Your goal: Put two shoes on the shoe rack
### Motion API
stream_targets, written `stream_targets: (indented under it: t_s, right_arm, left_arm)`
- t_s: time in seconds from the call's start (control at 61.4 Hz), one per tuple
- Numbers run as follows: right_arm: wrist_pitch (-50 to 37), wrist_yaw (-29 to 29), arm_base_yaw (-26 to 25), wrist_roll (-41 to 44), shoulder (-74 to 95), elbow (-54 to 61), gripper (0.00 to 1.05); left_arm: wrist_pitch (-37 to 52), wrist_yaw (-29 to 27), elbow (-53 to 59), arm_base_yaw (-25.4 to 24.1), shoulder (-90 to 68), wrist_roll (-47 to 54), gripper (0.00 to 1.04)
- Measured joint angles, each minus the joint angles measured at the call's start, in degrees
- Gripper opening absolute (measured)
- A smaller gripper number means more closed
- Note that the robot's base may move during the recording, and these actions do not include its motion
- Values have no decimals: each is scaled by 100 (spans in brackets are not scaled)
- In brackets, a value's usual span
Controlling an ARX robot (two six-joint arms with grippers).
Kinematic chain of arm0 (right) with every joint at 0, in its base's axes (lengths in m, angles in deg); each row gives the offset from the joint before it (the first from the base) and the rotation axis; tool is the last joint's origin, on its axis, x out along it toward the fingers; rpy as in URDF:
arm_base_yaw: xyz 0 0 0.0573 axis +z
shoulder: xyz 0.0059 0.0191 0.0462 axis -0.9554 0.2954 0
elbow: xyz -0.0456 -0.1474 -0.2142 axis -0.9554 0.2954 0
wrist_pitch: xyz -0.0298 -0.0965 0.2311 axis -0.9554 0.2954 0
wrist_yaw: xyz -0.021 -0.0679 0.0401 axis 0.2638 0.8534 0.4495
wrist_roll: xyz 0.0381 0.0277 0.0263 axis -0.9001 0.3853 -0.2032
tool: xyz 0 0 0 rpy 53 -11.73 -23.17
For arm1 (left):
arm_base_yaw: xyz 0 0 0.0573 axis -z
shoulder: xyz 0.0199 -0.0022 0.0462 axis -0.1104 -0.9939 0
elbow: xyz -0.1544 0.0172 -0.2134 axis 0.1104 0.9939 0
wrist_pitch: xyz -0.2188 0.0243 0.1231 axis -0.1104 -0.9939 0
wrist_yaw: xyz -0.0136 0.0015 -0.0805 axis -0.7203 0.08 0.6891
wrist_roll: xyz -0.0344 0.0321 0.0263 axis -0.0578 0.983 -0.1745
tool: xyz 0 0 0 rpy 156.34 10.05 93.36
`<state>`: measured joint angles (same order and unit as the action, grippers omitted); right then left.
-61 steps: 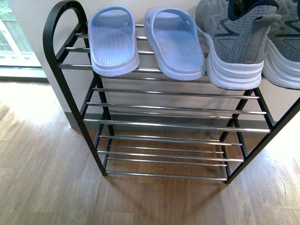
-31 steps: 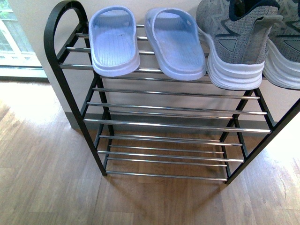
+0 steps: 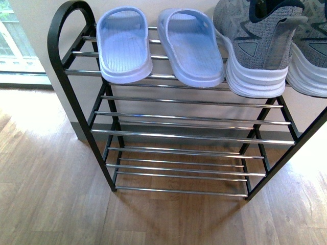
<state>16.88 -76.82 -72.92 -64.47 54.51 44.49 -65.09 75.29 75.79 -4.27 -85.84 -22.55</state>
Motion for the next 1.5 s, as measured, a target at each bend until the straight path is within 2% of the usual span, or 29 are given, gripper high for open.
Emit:
stream_targets:
  t_s: [0.098, 0.586, 1.074, 1.188, 1.497]
  right_arm:
    - [0, 0, 0, 0, 0, 0, 95]
    - [0, 0, 0, 0, 0, 0, 95]
    - [0, 0, 0, 0, 0, 0, 95]
    - [0, 0, 0, 0, 0, 0, 95]
    - [0, -2, 0, 0, 0, 0, 95]
  left_arm:
    - [-98, 26, 120, -175, 234, -2, 1]
    - [-669, 63, 651, -181, 1394, 0, 1]
    - [-1401, 76, 654, -184, 2159, 2, 1]
    - [-2371, 76, 654, -186, 2975, 4, 1]
    - [-2435, 76, 654, -192, 3095, 4, 1]
